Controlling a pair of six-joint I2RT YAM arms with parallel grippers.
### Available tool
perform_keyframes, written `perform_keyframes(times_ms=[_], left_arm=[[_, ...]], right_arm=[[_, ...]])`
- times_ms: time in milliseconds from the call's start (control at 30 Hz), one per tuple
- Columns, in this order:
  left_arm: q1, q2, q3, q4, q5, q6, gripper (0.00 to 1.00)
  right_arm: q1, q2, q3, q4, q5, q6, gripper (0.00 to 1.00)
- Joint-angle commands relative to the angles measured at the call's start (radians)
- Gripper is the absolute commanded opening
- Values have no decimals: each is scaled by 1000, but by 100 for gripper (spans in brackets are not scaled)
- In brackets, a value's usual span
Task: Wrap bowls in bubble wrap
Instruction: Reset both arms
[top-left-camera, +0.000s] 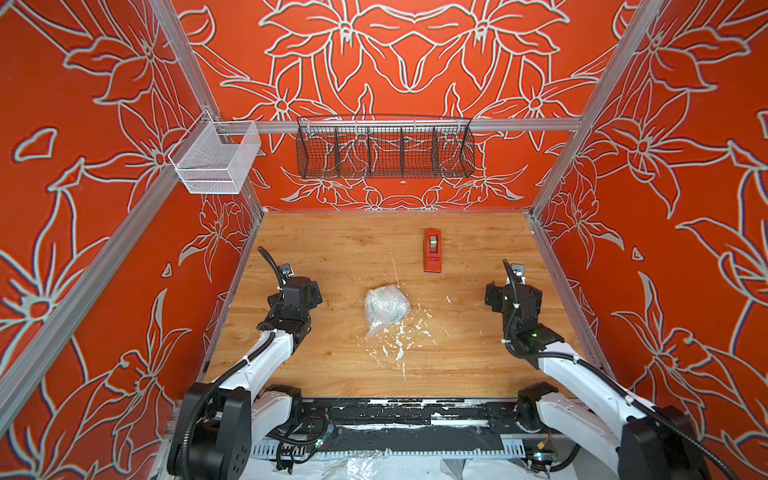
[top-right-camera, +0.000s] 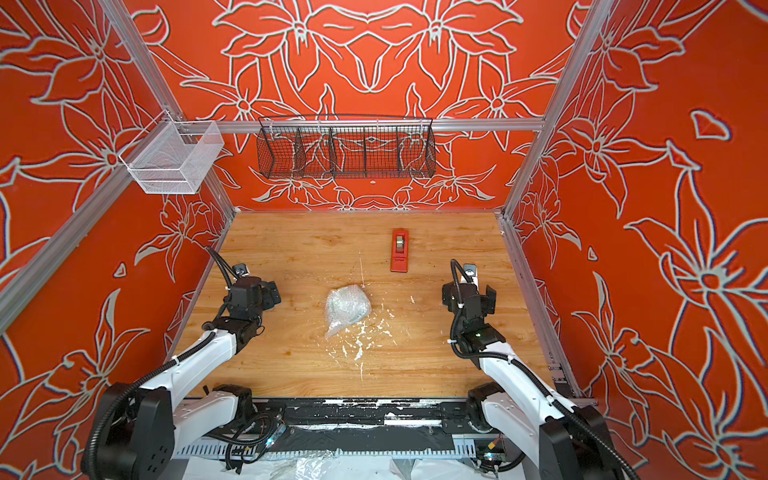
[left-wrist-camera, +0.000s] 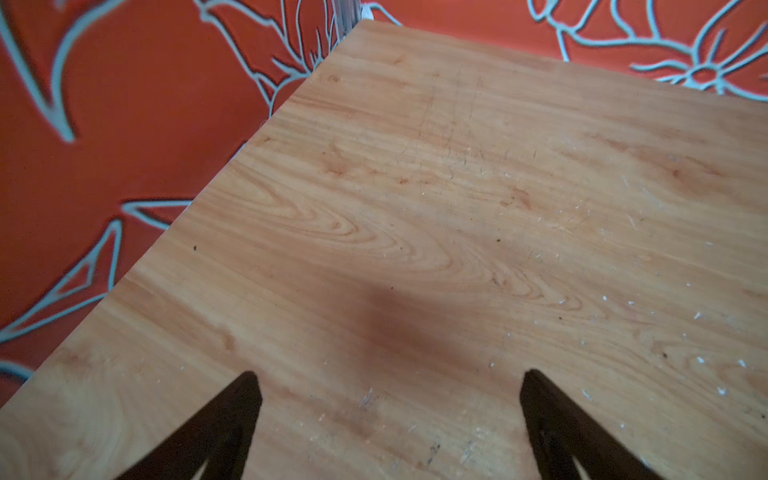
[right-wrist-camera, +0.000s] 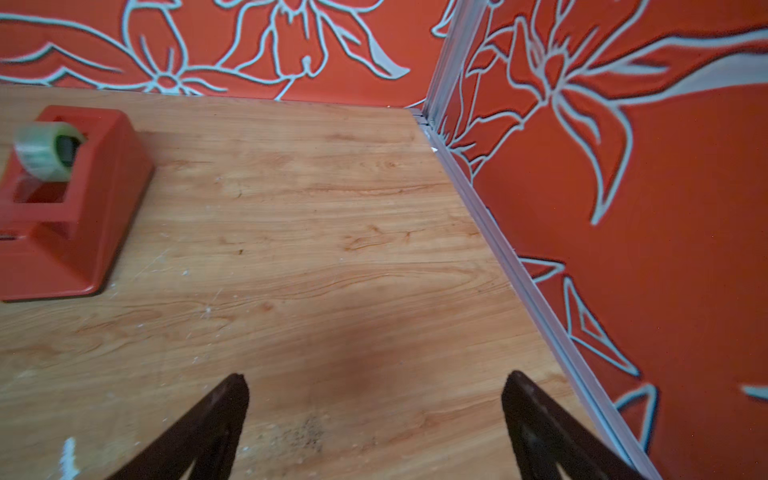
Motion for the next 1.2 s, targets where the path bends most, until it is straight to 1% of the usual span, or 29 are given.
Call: perform_keyframes(times_ms=[0, 67, 100, 167, 233, 267, 300, 333, 400, 433, 467, 500, 533, 567, 600, 633, 667, 733, 767, 833, 900, 1133, 1167], left_arm=[[9, 85, -57, 236, 7, 77, 97], [9, 141, -54, 280, 69, 113, 97], [8, 155, -45, 274, 108, 133, 97], [9, 151, -59, 296, 118, 137, 97], [10, 138, -101, 351, 145, 147, 97], [10, 159, -111, 387, 144, 148, 97], [9, 188, -97, 392, 147, 153, 97], [10, 208, -62, 343, 156, 161, 97], [19, 202, -72, 353, 168, 154, 97], [20, 200, -68, 340, 169, 152, 97], [19, 207, -65, 345, 167, 153, 97], [19, 210, -59, 336, 168, 153, 97], [21, 211, -57, 333, 170, 151, 97], [23, 212, -57, 335, 172, 151, 97], [24, 210, -58, 333, 173, 149, 97], [25, 211, -58, 334, 174, 149, 97], [25, 208, -59, 335, 174, 150, 97], [25, 211, -58, 334, 175, 150, 97], [26, 210, -57, 331, 176, 149, 97], [26, 211, -56, 330, 178, 149, 97], [28, 211, -54, 328, 180, 148, 97], [37, 211, -52, 322, 194, 145, 97], [37, 211, -53, 324, 194, 145, 97]], right_arm=[[-55, 15, -56, 151, -78, -34, 98], [-82, 18, -99, 258, -169, -13, 97], [-95, 34, -125, 316, -189, -15, 97], [-113, 84, -159, 410, -187, -47, 97], [-129, 137, -188, 541, -166, -27, 98], [-145, 156, -191, 572, -223, -43, 97], [-148, 172, -187, 582, -253, -53, 97], [-156, 205, -185, 611, -283, -61, 97], [-162, 303, -196, 719, -312, -72, 97], [-164, 379, -199, 796, -324, -76, 97], [-165, 463, -186, 867, -334, -85, 97], [-165, 509, -164, 897, -333, -94, 97], [-165, 478, -117, 758, -332, -89, 97], [-168, 426, -59, 561, -315, -65, 98], [-176, 442, -51, 574, -296, -56, 98], [-175, 476, -59, 639, -264, -50, 97], [-170, 476, -77, 679, -256, -57, 97], [-171, 438, -66, 595, -264, -45, 97], [-170, 454, -45, 577, -249, -42, 97], [-165, 464, -65, 632, -253, -58, 97], [-165, 456, -44, 575, -261, -53, 97], [-164, 461, -36, 565, -256, -56, 97], [-164, 460, -46, 588, -258, -58, 97]])
